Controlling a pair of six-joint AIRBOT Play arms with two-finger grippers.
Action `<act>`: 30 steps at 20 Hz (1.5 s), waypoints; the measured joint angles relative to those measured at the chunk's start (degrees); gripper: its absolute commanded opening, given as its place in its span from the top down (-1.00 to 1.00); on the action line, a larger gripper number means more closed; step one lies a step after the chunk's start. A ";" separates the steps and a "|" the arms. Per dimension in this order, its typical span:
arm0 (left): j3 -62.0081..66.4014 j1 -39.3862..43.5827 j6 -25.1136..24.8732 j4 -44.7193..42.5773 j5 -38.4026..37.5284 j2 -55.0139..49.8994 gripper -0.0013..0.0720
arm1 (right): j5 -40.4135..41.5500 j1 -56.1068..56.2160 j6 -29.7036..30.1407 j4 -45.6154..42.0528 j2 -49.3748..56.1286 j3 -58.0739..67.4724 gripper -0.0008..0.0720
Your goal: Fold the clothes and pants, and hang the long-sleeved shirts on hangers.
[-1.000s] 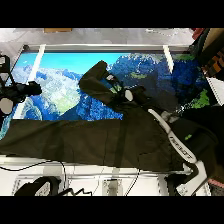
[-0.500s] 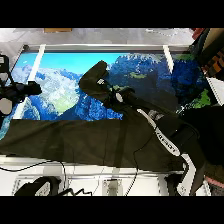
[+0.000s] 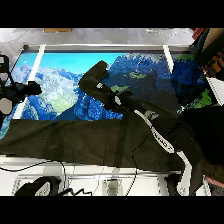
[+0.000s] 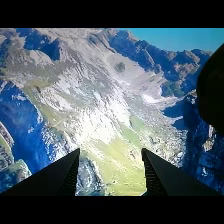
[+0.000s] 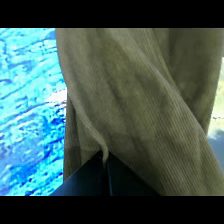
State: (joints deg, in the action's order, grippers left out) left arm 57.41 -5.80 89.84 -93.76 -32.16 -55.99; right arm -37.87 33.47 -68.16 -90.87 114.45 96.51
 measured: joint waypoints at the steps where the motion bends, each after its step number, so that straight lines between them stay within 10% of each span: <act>1: 0.00 0.00 0.00 0.00 0.00 0.00 -0.21 | -0.15 0.00 -0.20 -0.37 -0.52 0.02 0.91; 17: -0.02 2.34 0.02 7.19 -6.10 -0.39 -0.21 | -34.71 -1.90 -1.18 -0.57 -29.62 2.34 0.91; 30: 0.04 21.92 -0.20 42.53 -1.40 -24.26 -0.53 | -62.88 -1.97 -1.33 2.95 -34.67 2.10 0.91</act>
State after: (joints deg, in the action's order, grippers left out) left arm 57.45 16.12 89.65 -51.22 -33.56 -80.25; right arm -100.75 31.51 -69.49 -87.92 79.79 98.61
